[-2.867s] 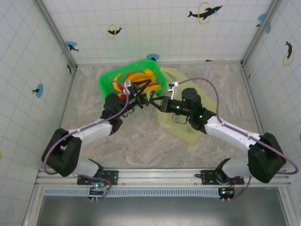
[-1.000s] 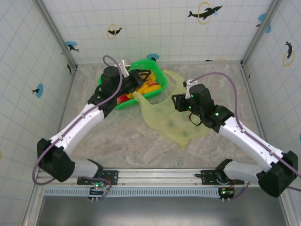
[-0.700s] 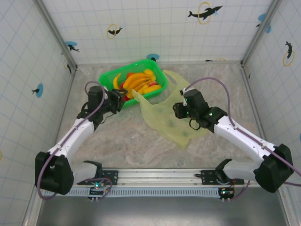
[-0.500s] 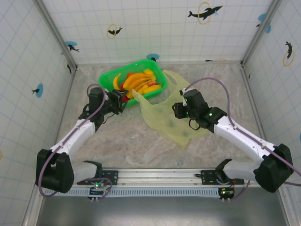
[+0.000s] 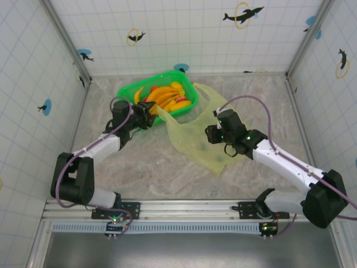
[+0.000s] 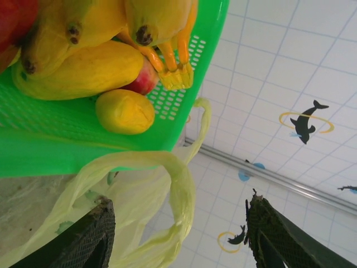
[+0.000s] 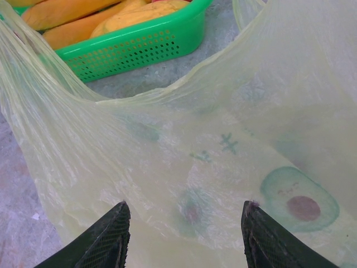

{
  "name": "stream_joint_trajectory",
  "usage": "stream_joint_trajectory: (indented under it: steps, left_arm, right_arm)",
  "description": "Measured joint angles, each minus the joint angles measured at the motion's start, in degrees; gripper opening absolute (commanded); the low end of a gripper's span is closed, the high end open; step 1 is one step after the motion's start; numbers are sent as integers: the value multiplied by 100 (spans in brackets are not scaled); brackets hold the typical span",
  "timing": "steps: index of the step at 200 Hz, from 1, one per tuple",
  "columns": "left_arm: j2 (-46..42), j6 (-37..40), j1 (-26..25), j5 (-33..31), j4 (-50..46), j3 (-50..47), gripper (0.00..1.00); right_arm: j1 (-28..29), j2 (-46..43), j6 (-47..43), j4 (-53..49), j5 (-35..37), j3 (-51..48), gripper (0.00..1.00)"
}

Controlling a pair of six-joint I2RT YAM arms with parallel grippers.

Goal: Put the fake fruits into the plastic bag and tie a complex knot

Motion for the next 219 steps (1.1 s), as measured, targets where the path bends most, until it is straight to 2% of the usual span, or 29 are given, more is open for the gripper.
stream_joint_trajectory:
  steps: [73, 98, 130, 163, 181, 219]
  left_arm:
    - [780, -494, -254, 61, 916, 271, 58]
    - [975, -544, -286, 57, 1080, 435, 52]
    - [1266, -640, -284, 35, 1329, 487, 38]
    - [1526, -625, -284, 61, 1338, 538, 0]
    - [1576, -459, -284, 136, 1106, 933, 0]
    - [1596, 542, -313, 643, 216, 2935, 0]
  right_arm:
    - [-2, 0, -4, 42, 37, -96, 55]
    - [-2, 0, -2, 46, 39, -164, 55]
    - [-2, 0, -15, 63, 42, -177, 55]
    - [-2, -13, -98, 79, 105, -177, 52]
    - [28, -17, -179, 11, 343, -179, 52]
    - [96, -365, -149, 127, 481, -765, 25]
